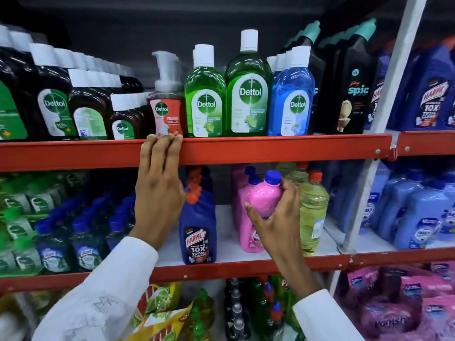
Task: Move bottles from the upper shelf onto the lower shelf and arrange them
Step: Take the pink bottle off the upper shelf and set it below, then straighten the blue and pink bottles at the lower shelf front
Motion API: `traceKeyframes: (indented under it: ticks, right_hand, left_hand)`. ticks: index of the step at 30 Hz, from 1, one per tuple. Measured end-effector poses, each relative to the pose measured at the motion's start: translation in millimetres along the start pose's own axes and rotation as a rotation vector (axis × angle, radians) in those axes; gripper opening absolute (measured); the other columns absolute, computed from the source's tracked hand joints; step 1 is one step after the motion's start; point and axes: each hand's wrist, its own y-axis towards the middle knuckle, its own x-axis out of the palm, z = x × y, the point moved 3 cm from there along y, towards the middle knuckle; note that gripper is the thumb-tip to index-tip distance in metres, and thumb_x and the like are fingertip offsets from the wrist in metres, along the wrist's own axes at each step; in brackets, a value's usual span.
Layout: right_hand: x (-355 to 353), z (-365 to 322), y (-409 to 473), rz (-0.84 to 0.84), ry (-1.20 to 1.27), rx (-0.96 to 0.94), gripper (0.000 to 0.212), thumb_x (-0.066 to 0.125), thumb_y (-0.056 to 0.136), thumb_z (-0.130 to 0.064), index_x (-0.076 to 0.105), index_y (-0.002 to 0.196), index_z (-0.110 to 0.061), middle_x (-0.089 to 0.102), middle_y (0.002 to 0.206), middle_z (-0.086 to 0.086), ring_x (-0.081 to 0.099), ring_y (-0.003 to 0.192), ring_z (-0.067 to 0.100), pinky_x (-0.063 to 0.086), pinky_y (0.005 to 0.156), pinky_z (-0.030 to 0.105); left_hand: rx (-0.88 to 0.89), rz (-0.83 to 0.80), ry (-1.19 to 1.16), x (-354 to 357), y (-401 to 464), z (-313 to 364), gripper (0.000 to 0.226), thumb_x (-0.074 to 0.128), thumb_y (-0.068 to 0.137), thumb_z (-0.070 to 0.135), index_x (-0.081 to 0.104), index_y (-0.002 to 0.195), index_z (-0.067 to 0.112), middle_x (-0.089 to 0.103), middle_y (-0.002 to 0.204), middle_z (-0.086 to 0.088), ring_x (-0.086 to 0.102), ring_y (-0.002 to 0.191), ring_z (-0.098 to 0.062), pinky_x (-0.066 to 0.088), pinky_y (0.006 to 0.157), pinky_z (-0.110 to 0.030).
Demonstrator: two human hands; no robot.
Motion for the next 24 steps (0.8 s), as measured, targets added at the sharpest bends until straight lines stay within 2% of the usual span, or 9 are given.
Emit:
traceKeyframes:
  ticks: [2, 4, 7, 10, 16, 22, 24]
  right_hand:
    - [9.5, 12.6, -3.1, -0.020, -0.031, 0.001, 0.078, 0.078, 0.081, -0.041, 0.037, 0.138, -0.008, 0.044, 0.133, 0.007, 0.043, 0.116, 0.013, 0.031, 0.098, 0.014]
    - [16.9, 23.2, -5.7, -0.049, -0.056, 0.009, 0.077, 0.077, 0.082, -0.039, 0.036, 0.138, -0.006, 0.043, 0.132, 0.011, 0.040, 0.117, 0.014, 0.029, 0.099, 0.014]
    - [25.3, 35.4, -9.4, -0.096, -0.079, 0.039, 0.079, 0.078, 0.081, -0.038, 0.037, 0.138, -0.003, 0.043, 0.134, 0.013, 0.041, 0.123, 0.023, 0.036, 0.106, 0.031]
    - [30.2, 37.9, -11.4, -0.128, -0.094, 0.059, 0.079, 0.078, 0.081, -0.038, 0.037, 0.138, -0.003, 0.042, 0.136, 0.013, 0.046, 0.123, 0.029, 0.043, 0.103, 0.041]
    - [37.3, 34.4, -10.2, -0.150, -0.119, 0.094, 0.080, 0.082, 0.075, -0.024, 0.035, 0.138, -0.007, 0.041, 0.136, 0.011, 0.045, 0.126, 0.029, 0.039, 0.107, 0.034]
    - [34.0, 31.6, -14.3, -0.170, -0.145, 0.121, 0.090, 0.084, 0.074, -0.034, 0.034, 0.144, -0.005, 0.041, 0.143, 0.014, 0.041, 0.134, 0.030, 0.035, 0.112, 0.035]
    - [29.6, 27.5, -19.9, -0.117, -0.136, 0.108, 0.093, 0.084, 0.075, -0.037, 0.035, 0.147, -0.004, 0.038, 0.149, 0.014, 0.035, 0.140, 0.030, 0.030, 0.116, 0.035]
  left_hand:
    - [-0.013, 0.010, -0.028, -0.8, 0.3, -0.6, 0.066, 0.040, 0.084, 0.008, 0.041, 0.149, 0.004, 0.046, 0.148, -0.019, 0.033, 0.143, -0.040, 0.030, 0.123, -0.053]
    - [-0.023, 0.008, -0.034, -1.2, 0.2, 0.8, 0.065, 0.036, 0.084, 0.012, 0.042, 0.148, 0.003, 0.047, 0.147, -0.020, 0.034, 0.143, -0.041, 0.030, 0.123, -0.053]
    - [-0.033, 0.002, -0.033, -0.8, 0.2, 3.7, 0.073, 0.048, 0.076, -0.003, 0.041, 0.148, 0.003, 0.045, 0.148, -0.020, 0.032, 0.144, -0.041, 0.029, 0.123, -0.053]
    - [-0.032, 0.008, -0.029, -0.8, -0.9, 6.1, 0.075, 0.049, 0.073, -0.002, 0.040, 0.148, 0.002, 0.045, 0.148, -0.021, 0.031, 0.144, -0.041, 0.028, 0.124, -0.053]
    - [-0.051, 0.003, -0.031, 1.4, -2.3, 4.2, 0.077, 0.051, 0.074, -0.001, 0.038, 0.150, 0.005, 0.043, 0.150, -0.018, 0.028, 0.147, -0.038, 0.026, 0.126, -0.049]
    - [-0.037, -0.055, -0.016, 0.9, -5.3, 2.0, 0.082, 0.055, 0.074, 0.001, 0.034, 0.153, 0.006, 0.039, 0.154, -0.017, 0.024, 0.151, -0.037, 0.026, 0.126, -0.052]
    - [-0.030, -0.070, -0.054, -0.7, -7.0, 0.8, 0.082, 0.056, 0.076, 0.002, 0.033, 0.155, 0.006, 0.037, 0.158, -0.016, 0.021, 0.154, -0.035, 0.024, 0.126, -0.054]
